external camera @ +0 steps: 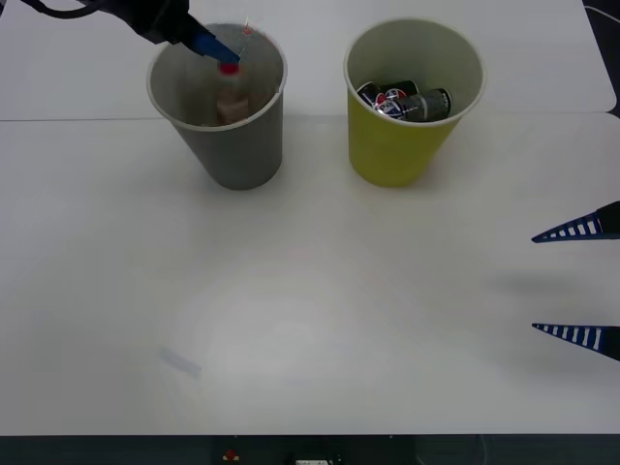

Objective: Put the can into the green bin and the plastic bottle into the gray bin

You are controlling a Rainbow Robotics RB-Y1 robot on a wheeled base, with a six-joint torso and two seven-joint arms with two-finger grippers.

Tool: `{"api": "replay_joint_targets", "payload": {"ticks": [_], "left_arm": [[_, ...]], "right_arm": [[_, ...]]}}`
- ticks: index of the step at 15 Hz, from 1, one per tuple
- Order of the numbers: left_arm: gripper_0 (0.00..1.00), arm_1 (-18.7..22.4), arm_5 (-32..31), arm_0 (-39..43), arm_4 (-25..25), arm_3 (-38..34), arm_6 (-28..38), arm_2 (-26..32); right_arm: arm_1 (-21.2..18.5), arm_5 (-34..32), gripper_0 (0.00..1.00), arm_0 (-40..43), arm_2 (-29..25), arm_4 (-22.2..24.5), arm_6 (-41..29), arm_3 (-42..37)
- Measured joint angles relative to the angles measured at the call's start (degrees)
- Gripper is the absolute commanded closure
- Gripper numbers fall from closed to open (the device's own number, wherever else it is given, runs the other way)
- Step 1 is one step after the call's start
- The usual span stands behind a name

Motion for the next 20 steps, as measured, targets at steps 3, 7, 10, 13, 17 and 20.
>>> {"api": "replay_joint_targets", "payload": {"ticks": [3, 7, 10, 13, 17, 20], "left_arm": [[0.00, 0.4, 0.0, 4.2, 3.7, -0.6, -5.9, 5.7], [0.00, 4.2, 0.0, 12.8, 11.8, -3.9, -12.7, 12.5], [0.00, 6.1, 0.0, 20.6, 17.7, -6.0, -20.5, 18.8], [0.00, 8.0, 0.0, 28.3, 23.7, -7.0, -29.2, 23.9], [0.00, 9.6, 0.0, 39.9, 29.3, -9.4, -41.5, 30.7], [0.00, 10.0, 0.0, 48.3, 32.6, -12.3, -48.7, 35.1]], "right_arm": [[0.0, 0.0, 0.00, 0.0, 0.0, 0.0, 0.0, 0.0], [0.0, 0.0, 0.00, 0.0, 0.0, 0.0, 0.0, 0.0], [0.0, 0.0, 0.00, 0.0, 0.0, 0.0, 0.0, 0.0], [0.0, 0.0, 0.00, 0.0, 0.0, 0.0, 0.0, 0.0], [0.0, 0.0, 0.00, 0.0, 0.0, 0.0, 0.0, 0.0], [0.0, 0.0, 0.00, 0.0, 0.0, 0.0, 0.0, 0.0]]}}
